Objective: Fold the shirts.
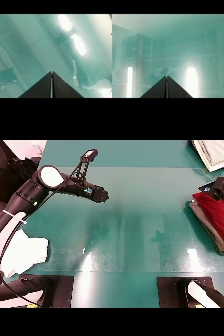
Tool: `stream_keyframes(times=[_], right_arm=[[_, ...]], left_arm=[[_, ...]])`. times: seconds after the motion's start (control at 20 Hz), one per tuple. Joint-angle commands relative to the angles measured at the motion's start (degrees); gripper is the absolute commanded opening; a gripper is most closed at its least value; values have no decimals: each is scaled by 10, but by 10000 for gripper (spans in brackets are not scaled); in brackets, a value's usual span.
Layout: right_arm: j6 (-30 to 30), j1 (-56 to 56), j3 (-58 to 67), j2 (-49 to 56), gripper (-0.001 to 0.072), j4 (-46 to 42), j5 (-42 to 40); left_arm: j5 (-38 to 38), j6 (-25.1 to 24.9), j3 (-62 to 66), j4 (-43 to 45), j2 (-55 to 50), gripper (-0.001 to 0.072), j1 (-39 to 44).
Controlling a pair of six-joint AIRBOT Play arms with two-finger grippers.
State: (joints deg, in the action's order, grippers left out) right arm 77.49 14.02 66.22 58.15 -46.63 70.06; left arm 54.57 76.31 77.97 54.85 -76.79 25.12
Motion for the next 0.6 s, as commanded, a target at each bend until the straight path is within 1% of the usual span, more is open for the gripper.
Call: stream_keyframes(times=[0.0,0.3,0.55], right_arm=[[0,-1,0,0,13,0,0],[0,-1,0,0,13,0,3],[0,-1,0,0,13,0,23]], left_arm=[[-1,0,0,0,0,25,0],[-1,0,0,0,0,25,0],[-1,0,0,0,0,25,0]])
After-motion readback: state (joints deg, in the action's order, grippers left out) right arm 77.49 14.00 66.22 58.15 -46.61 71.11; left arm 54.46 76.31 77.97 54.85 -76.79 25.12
